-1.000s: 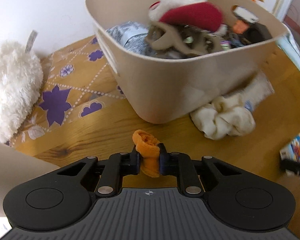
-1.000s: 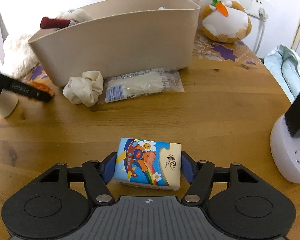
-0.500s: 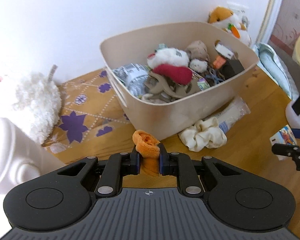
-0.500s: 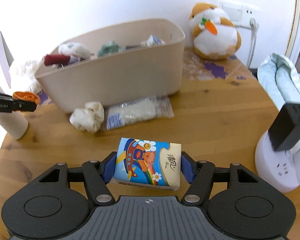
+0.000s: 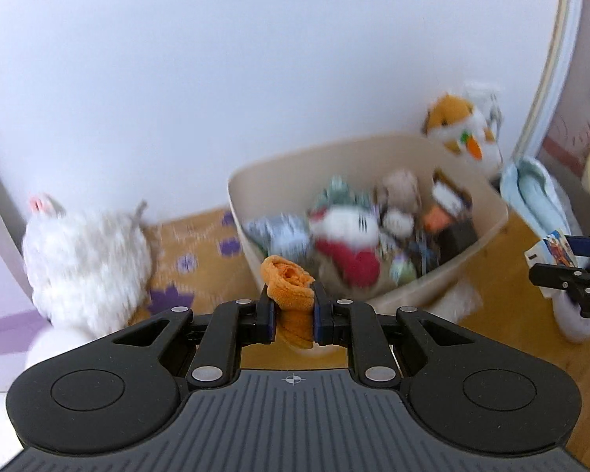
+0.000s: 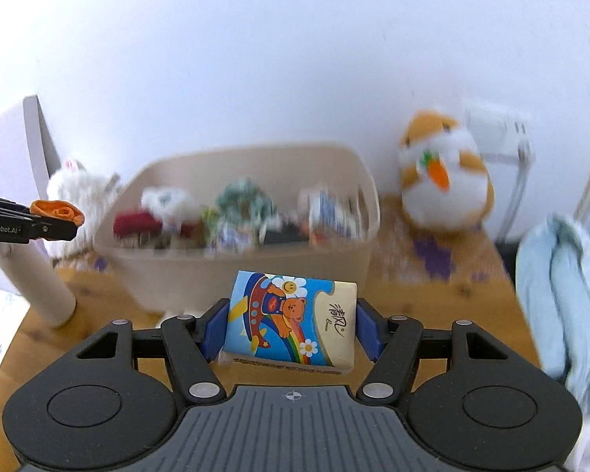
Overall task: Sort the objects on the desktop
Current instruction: 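Carry the orange item and tissue pack over the basket and open both tools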
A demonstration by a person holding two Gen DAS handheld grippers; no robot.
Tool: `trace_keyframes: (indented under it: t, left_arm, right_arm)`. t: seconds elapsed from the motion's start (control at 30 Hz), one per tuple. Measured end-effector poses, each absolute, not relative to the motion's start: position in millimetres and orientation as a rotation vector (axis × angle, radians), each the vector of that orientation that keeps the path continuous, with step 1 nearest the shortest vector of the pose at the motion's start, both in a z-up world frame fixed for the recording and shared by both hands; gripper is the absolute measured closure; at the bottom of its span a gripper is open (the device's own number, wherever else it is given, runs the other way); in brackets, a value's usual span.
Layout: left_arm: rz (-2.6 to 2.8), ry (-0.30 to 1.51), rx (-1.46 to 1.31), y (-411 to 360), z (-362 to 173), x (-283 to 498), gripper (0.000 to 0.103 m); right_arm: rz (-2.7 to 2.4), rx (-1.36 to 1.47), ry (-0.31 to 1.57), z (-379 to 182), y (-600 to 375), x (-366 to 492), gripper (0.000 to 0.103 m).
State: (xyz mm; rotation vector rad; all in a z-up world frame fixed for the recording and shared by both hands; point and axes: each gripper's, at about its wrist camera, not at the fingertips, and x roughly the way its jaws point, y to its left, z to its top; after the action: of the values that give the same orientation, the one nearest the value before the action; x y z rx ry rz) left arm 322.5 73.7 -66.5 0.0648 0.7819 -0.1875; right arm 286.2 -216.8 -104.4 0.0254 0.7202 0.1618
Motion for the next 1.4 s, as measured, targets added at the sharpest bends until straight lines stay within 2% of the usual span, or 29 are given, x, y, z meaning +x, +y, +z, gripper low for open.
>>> trace_keyframes:
  t: [0.37,0.53,0.97,1.0,1.07,1.13,1.17,1.3,1.4]
  left_arm:
    - [-0.102,0.735,0.019,34.9,-51.6,383.7,0.086]
    - [-0.075,0.764,-0.042,17.7,-63.0,408.0,0.086]
    - [-0.025,0.850,0.016,-9.9,-92.0,437.6,0.085]
    - [-0.015,0.850,0.031,-10.7,-93.6,437.6,0.082]
    - [0.013,0.859,0.045,-11.1,-95.6,437.5,0.057]
    - [0.031,0.847,0.069,-13.5,-95.8,436.0,0.040]
    - [0.036,0.831,0.082,-14.1,-94.9,434.0,0.034]
    - [0.046,0.804,0.086,-11.1,-88.7,427.6,0.028]
    - [0.032,0.793,0.066,-5.8,-81.4,418.0,0.026]
  right_arm:
    - [0.227,-0.049,0.623,-70.4,-214.8,371.7,0.040]
    - [0.262,-0.058,0.623,-75.5,-202.9,399.9,0.040]
    - [0.297,-0.116,0.700,-108.6,-187.8,437.1,0.040]
    - [0.306,-0.131,0.710,-111.5,-186.4,438.1,0.040]
    - [0.311,-0.153,0.743,-118.1,-184.9,440.3,0.035]
    - [0.303,-0.148,0.758,-122.6,-186.0,439.4,0.033]
    - [0.307,-0.134,0.760,-123.4,-187.4,438.2,0.030]
    - [0.291,-0.173,0.736,-119.1,-184.8,427.6,0.008]
    - [0.294,-0.204,0.673,-110.1,-188.8,416.6,0.000]
